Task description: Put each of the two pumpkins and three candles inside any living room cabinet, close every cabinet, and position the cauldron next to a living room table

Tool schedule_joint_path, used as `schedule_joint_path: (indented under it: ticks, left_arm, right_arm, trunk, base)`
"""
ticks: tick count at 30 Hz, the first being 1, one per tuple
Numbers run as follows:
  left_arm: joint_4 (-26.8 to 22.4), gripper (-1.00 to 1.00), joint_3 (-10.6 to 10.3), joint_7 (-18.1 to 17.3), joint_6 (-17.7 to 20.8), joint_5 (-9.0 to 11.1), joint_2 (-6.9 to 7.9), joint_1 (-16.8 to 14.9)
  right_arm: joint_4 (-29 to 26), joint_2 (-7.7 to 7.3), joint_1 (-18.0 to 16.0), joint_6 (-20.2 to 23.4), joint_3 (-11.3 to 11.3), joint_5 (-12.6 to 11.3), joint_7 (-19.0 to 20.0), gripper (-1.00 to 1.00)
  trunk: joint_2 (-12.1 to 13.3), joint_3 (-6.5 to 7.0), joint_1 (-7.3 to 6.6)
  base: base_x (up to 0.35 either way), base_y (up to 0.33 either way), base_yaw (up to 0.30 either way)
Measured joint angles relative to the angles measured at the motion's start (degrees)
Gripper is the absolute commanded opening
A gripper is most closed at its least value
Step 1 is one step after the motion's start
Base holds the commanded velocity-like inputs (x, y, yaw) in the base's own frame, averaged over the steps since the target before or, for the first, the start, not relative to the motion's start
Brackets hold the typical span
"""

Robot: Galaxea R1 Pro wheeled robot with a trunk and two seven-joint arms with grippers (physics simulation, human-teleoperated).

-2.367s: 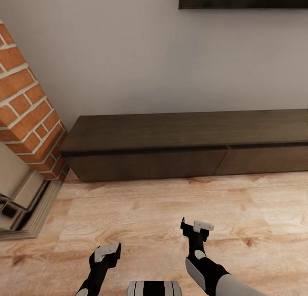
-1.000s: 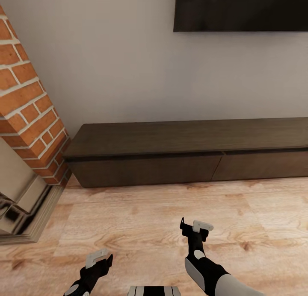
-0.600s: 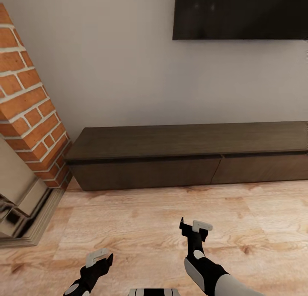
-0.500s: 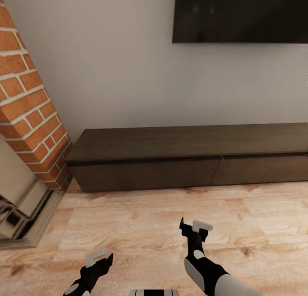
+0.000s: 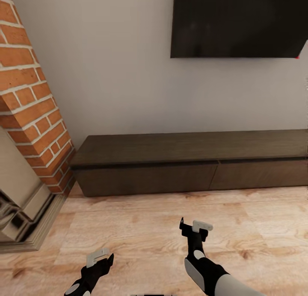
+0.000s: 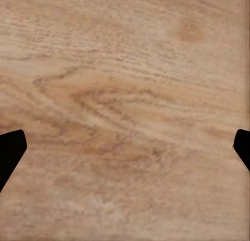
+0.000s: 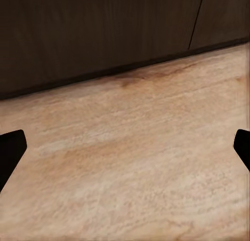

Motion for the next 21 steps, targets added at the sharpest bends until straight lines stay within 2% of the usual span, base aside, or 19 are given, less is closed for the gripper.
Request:
schedule_joint_path:
  ticks: [5, 7, 8, 9, 12, 14, 16, 21]
  left_arm:
    - [-0.75, 1.0, 0.11, -0.01, 0.46, 0.07, 0.0, 0.0]
    - [-1.15, 1.0, 0.08, -0.06, 2.32, 0.14, -0.12, -0.01]
    - [-1.35, 1.0, 0.11, -0.11, 4.79, 0.33, -0.32, -0.02]
    - [-1.1, 1.0, 0.31, -0.12, 5.13, 0.5, -0.35, -0.03]
    - [-0.48, 1.0, 0.95, -0.12, 5.4, 2.75, -0.29, -0.04]
    - [-0.18, 1.0, 1.08, -0.12, 5.5, 3.58, -0.25, -0.04]
    - [0.82, 1.0, 1.11, -0.13, 5.54, 3.87, -0.31, -0.04]
    - [8.01, 1.0, 0.89, -0.12, 5.57, 3.97, -0.74, -0.14]
  right_arm:
    - [0.07, -0.07, 0.0, 0.04, 0.0, -0.17, 0.07, 1.0]
    - [0.08, -0.08, 0.0, 0.06, 0.0, -0.23, 0.08, 1.0]
    - [0.09, -0.04, 0.01, 0.07, 0.01, -0.27, 0.28, 1.0]
    - [0.17, 0.02, 0.01, 0.07, 0.01, -0.28, 0.83, 1.0]
    - [1.67, 0.08, 0.01, 0.03, -0.12, -0.4, 2.69, 1.0]
    - [2.27, 0.08, 0.01, 0.01, -0.2, -0.42, 3.69, 1.0]
    - [2.49, 0.08, 0.01, -0.02, -0.22, -0.41, 4.21, 1.0]
    - [2.73, 0.07, 0.0, -0.07, -0.18, -0.35, 4.72, 1.0]
  trunk:
    - [0.07, 1.11, -0.14]
    - [0.1, 1.55, -0.18]
    - [0.11, 1.77, -0.19]
    - [0.12, 2.0, -0.23]
    - [0.16, 2.66, -0.31]
    - [0.19, 3.11, -0.37]
    - [0.22, 3.55, -0.42]
    - [0.28, 4.66, -0.55]
  base:
    - [-0.01, 0.0, 0.0]
    - [-0.135, 0.05, -0.058]
    - [-0.112, 0.051, -0.183]
    - [-0.072, 0.033, -0.208]
    - [-0.025, 0.011, -0.238]
    - [-0.008, 0.004, -0.249]
    - [-0.004, 0.002, -0.25]
    - [-0.001, 0.0, -0.098]
